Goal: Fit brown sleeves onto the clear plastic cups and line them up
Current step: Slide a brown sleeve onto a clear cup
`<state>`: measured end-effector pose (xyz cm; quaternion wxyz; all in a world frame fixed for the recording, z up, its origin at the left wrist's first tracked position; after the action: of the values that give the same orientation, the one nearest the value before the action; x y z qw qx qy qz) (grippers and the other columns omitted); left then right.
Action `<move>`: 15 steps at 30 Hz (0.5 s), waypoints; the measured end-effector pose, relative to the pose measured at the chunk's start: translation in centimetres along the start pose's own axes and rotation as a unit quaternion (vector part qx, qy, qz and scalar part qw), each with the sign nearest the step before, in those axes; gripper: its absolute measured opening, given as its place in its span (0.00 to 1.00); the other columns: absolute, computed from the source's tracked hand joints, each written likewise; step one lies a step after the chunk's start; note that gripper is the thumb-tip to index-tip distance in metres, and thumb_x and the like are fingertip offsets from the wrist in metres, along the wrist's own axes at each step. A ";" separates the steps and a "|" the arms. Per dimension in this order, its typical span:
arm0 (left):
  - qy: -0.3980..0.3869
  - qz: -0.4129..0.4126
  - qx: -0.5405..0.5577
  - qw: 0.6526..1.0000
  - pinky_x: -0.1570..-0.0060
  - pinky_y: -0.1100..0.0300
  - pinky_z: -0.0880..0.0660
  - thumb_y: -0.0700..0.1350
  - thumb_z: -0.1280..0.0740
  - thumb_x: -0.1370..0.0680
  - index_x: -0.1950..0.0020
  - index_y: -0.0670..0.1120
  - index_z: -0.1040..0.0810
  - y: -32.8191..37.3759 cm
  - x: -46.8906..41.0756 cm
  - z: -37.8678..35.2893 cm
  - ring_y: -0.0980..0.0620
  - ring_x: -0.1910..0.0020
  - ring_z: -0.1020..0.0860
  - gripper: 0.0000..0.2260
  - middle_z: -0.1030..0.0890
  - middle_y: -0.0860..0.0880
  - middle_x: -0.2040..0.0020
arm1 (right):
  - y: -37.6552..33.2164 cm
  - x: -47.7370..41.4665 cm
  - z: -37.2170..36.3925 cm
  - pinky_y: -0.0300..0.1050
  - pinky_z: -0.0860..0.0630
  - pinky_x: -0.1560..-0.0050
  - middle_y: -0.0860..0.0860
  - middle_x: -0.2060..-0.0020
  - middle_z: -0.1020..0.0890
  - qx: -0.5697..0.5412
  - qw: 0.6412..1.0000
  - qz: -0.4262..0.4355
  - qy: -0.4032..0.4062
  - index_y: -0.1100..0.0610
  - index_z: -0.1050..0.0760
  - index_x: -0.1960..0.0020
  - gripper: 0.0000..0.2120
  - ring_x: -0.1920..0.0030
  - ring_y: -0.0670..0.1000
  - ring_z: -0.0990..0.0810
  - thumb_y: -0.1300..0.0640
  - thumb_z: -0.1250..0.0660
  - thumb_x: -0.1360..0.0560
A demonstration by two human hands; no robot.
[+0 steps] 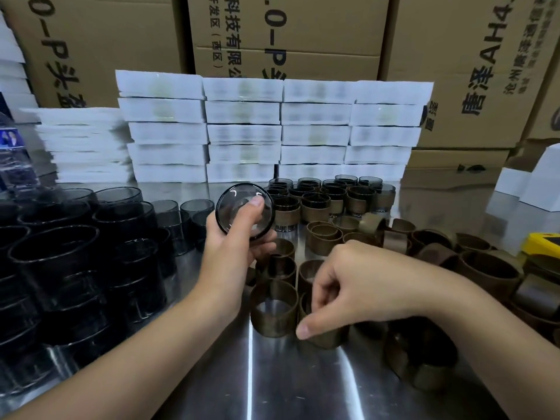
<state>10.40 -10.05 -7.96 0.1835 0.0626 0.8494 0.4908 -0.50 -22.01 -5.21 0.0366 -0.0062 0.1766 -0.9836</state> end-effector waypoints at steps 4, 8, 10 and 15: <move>-0.020 0.023 0.003 1.000 0.65 0.61 0.21 0.55 0.28 0.36 0.45 0.41 0.22 -0.2 -0.1 0.0 0.49 0.64 0.17 0.25 0.18 0.49 0.59 | -0.1 0.4 0.5 0.36 0.27 0.69 0.43 0.68 0.18 -0.025 0.999 -0.001 -0.033 0.48 0.18 0.62 0.05 0.72 0.39 0.26 0.48 0.28 0.32; -0.046 0.041 0.033 0.998 0.61 0.57 0.19 0.52 0.28 0.35 0.52 0.43 0.20 -0.5 0.0 -0.2 0.44 0.54 0.16 0.17 0.17 0.46 0.58 | 0.3 1.0 2.3 0.36 0.28 0.72 0.47 0.69 0.20 -0.086 0.996 0.010 -0.004 0.50 0.21 0.59 0.08 0.73 0.41 0.27 0.47 0.33 0.33; -0.050 0.046 0.042 0.997 0.61 0.57 0.19 0.51 0.28 0.35 0.51 0.42 0.20 -0.6 0.0 -0.1 0.42 0.48 0.18 0.17 0.17 0.46 0.57 | 0.5 1.2 3.0 0.37 0.34 0.75 0.48 0.74 0.27 -0.157 0.987 0.017 0.027 0.54 0.24 0.60 0.10 0.76 0.44 0.31 0.48 0.36 0.33; -0.076 0.042 0.055 0.995 0.63 0.59 0.20 0.49 0.26 0.34 0.48 0.42 0.22 -0.3 0.1 -0.2 0.40 0.51 0.16 0.18 0.15 0.46 0.56 | 1.3 0.7 4.2 0.40 0.35 0.69 0.43 0.75 0.31 -0.195 0.960 0.014 0.202 0.54 0.29 0.64 0.21 0.73 0.45 0.32 0.35 0.37 0.37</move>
<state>10.25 -10.32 -8.21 0.2233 0.1453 0.8555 0.4440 -1.03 -24.68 -1.75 0.0117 0.1878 0.3684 -0.9104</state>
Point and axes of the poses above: each hand's wrist, its own x-axis away from the middle knuckle, its own z-axis out of the back of the hand, y = z × x, the point moved 3 cm from there along -x, towards the middle knuckle
